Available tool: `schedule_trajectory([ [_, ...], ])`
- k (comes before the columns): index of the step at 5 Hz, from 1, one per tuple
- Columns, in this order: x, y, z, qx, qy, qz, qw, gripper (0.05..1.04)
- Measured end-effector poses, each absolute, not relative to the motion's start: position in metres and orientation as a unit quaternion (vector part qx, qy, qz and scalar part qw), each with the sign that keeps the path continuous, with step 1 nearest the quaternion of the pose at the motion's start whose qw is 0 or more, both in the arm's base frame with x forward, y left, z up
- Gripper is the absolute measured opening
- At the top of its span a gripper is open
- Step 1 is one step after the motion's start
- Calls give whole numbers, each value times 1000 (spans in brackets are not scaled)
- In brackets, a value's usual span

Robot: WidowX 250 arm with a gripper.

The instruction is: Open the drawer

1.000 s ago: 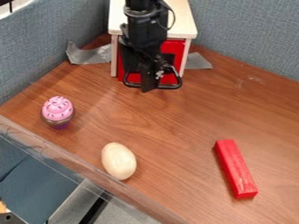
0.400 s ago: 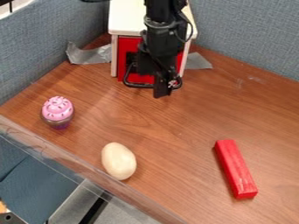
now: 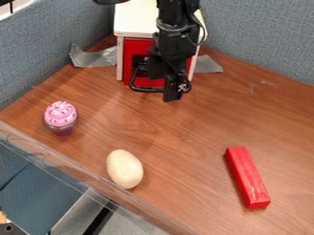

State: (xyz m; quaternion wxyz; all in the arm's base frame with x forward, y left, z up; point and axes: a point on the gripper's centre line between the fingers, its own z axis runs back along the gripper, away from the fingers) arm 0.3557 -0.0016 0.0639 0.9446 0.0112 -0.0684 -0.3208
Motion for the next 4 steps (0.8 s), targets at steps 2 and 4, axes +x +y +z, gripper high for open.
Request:
schedule_trajectory([
  [2,362,0,55,8,-62,-320,945,1001],
  [4,363,-1,48,8,-50,-345,937,1001],
])
